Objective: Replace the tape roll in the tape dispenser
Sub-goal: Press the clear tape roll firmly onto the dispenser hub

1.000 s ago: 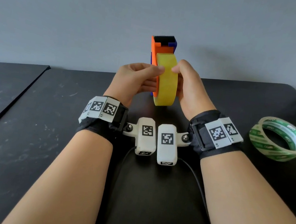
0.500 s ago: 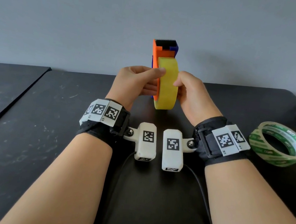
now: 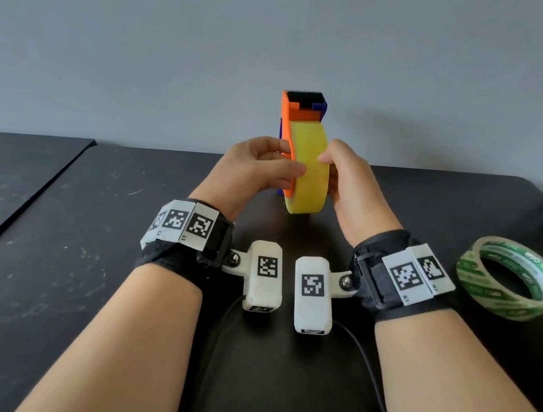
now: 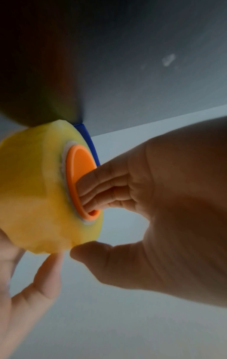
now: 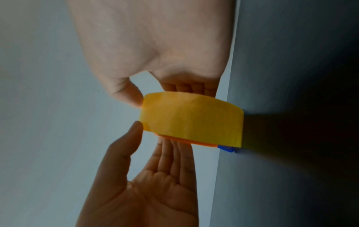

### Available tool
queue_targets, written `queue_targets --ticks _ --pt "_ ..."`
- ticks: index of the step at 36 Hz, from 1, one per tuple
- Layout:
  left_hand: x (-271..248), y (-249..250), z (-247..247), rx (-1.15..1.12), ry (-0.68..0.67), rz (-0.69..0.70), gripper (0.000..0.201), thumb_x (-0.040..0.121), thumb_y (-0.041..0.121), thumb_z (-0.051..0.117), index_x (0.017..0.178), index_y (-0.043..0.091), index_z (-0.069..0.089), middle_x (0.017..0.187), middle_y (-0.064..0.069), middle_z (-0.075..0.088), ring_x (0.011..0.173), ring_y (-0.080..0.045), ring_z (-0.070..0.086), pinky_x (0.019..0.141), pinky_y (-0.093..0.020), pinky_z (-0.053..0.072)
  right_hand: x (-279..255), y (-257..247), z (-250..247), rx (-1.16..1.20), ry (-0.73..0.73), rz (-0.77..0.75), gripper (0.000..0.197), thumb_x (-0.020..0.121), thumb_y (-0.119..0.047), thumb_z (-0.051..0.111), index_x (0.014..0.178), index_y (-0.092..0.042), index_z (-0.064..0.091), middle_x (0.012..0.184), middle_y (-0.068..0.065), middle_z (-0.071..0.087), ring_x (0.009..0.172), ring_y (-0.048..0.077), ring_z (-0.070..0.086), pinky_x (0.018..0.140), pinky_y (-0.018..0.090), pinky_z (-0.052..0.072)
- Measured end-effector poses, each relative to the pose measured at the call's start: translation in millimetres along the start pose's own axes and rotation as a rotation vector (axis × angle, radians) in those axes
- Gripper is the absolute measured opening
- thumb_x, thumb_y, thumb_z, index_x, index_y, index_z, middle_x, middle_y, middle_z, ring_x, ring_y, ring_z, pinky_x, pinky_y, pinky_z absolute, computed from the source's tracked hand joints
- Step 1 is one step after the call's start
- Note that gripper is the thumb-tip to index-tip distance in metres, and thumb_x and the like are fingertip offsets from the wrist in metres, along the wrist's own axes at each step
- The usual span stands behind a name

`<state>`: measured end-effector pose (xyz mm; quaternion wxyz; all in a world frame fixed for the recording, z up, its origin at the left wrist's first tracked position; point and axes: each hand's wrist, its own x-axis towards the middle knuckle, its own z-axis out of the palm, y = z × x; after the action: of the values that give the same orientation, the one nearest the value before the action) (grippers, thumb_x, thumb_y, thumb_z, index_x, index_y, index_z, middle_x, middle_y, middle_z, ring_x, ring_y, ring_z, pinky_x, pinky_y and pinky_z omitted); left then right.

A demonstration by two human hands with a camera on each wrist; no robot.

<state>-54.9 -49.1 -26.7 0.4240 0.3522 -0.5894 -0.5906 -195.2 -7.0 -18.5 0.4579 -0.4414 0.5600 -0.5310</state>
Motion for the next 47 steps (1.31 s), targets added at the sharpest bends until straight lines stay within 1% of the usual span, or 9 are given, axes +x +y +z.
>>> queue_targets --ticks 5,11,15,24,30,34,40,43,47 --pt "-2.4 1.4 3.5 0.036 0.036 0.013 0.035 0.068 0.012 0.074 0.102 0.006 0.065 0.09 -0.016 0.07 0.078 -0.025 0.067 0.088 -0.04 0.055 1.6 -1.3 -1.2 0.002 -0.019 0.02 0.041 0.055 -0.031 0.052 0.094 -0.017 0.048 0.093 0.013 0.051 0.088 0.03 0.054 0.104 0.057 0.042" --pt "-2.9 2.1 3.3 0.048 0.074 0.031 0.035 0.075 0.007 0.075 0.108 0.0 0.065 0.089 -0.019 0.07 0.074 -0.021 0.068 0.086 -0.038 0.058 3.1 0.0 -1.2 -0.027 -0.003 0.042 0.061 0.032 -0.04 0.053 0.087 -0.015 0.042 0.097 0.003 0.04 0.087 0.029 0.041 0.1 0.059 0.043" --pt "-1.9 1.6 3.2 0.067 0.125 0.058 0.03 0.081 0.007 0.073 0.109 -0.003 0.067 0.095 -0.026 0.07 0.077 -0.024 0.067 0.076 -0.029 0.061 5.8 1.0 0.1 -0.014 -0.034 0.006 0.055 0.032 -0.039 0.053 0.083 -0.02 0.047 0.093 0.006 0.04 0.086 0.029 0.037 0.078 0.046 0.032" --pt "1.3 -0.5 6.0 0.09 0.21 0.101 0.022 0.082 0.018 0.074 0.097 0.002 0.071 0.076 -0.012 0.072 0.065 -0.018 0.07 0.067 -0.028 0.06 5.9 2.7 -4.3 -0.054 -0.027 -0.037 0.032 0.049 -0.033 0.059 0.073 -0.013 0.051 0.087 0.013 0.049 0.089 0.031 0.046 0.087 0.048 0.042" --pt "0.8 0.5 3.1 0.051 0.129 0.063 0.031 0.079 0.023 0.074 0.102 0.004 0.067 0.085 -0.014 0.069 0.07 -0.019 0.066 0.075 -0.031 0.058 5.8 4.2 -2.1 -0.053 -0.049 -0.017 0.058 0.042 -0.042 0.058 0.093 -0.015 0.056 0.102 0.014 0.054 0.104 0.04 0.057 0.105 0.056 0.042" --pt "-0.2 2.1 3.5 0.06 0.033 0.034 0.041 0.068 0.011 0.072 0.107 0.007 0.061 0.085 -0.014 0.067 0.078 -0.027 0.063 0.085 -0.038 0.054 1.9 1.0 -2.2 -0.024 -0.037 -0.02 0.038 0.062 -0.034 0.054 0.095 -0.013 0.055 0.1 0.013 0.054 0.096 0.029 0.056 0.107 0.059 0.041" --pt "0.0 1.8 1.7 0.111 0.014 0.043 0.04 0.066 0.004 0.073 0.103 0.013 0.059 0.071 -0.002 0.067 0.069 -0.023 0.063 0.078 -0.032 0.054 1.9 0.8 0.3 -0.011 -0.04 -0.023 0.04 0.06 -0.033 0.054 0.094 -0.013 0.055 0.101 0.014 0.055 0.096 0.029 0.055 0.105 0.056 0.041" --pt "-0.8 1.1 1.8 0.131 0.043 0.067 0.035 0.073 0.001 0.074 0.103 0.015 0.061 0.071 -0.002 0.068 0.072 -0.022 0.065 0.085 -0.036 0.055 4.6 1.6 0.0 -0.035 -0.027 -0.021 0.041 0.044 -0.036 0.057 0.079 -0.015 0.052 0.096 0.016 0.051 0.092 0.034 0.051 0.093 0.055 0.045" --pt "-1.1 1.4 2.9 0.135 0.079 0.077 0.036 0.073 0.006 0.075 0.107 0.011 0.064 0.078 -0.009 0.07 0.077 -0.026 0.066 0.088 -0.041 0.055 5.8 0.0 2.1 -0.055 -0.014 -0.037 0.016 0.053 -0.024 0.05 0.062 -0.016 0.04 0.091 0.016 0.047 0.088 0.033 0.048 0.08 0.045 0.038"
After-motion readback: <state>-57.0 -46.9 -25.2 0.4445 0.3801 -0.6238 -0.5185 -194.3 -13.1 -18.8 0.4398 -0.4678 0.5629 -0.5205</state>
